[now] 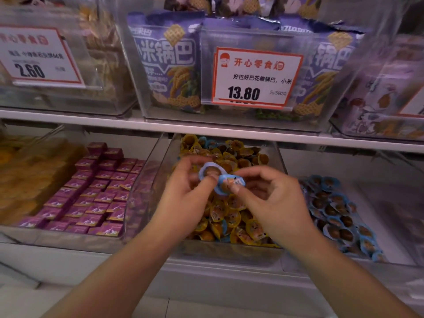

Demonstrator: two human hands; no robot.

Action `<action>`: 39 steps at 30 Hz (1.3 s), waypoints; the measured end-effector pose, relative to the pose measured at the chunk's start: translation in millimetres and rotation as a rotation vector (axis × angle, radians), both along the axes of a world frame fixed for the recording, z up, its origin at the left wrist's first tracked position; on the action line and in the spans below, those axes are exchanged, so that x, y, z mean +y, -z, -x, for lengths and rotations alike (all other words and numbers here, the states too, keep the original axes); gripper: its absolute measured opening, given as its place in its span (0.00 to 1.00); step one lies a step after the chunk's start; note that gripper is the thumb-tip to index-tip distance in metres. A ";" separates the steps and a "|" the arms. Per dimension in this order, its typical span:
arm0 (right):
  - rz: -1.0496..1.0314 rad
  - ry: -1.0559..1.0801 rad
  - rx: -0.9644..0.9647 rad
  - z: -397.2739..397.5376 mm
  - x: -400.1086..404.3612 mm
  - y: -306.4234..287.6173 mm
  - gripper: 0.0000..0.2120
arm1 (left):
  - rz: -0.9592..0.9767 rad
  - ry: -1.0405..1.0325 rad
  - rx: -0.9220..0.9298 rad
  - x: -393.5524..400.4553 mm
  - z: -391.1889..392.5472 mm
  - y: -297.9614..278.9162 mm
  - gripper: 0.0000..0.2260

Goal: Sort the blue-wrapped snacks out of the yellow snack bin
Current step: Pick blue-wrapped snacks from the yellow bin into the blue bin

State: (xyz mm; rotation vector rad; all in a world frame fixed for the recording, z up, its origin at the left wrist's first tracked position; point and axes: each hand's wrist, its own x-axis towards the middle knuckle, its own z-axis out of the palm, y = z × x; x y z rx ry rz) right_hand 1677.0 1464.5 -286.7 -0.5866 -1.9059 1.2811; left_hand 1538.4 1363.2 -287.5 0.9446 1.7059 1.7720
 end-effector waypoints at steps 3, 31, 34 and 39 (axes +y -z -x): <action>-0.239 0.045 -0.116 3.0 -6.1 8.4 0.10 | -0.029 0.197 -0.389 -0.6 -6.6 -0.1 0.15; -0.693 -0.214 -0.875 11.1 10.8 31.0 0.24 | -0.016 -0.077 -0.313 -4.0 24.3 4.8 0.06; -0.617 -0.178 -0.832 10.5 13.0 30.1 0.16 | -0.016 -0.044 -0.285 -3.5 22.3 6.9 0.02; -0.527 -0.010 -0.561 2.6 16.2 19.1 0.11 | 0.014 -0.047 -0.133 -3.9 21.3 11.0 0.04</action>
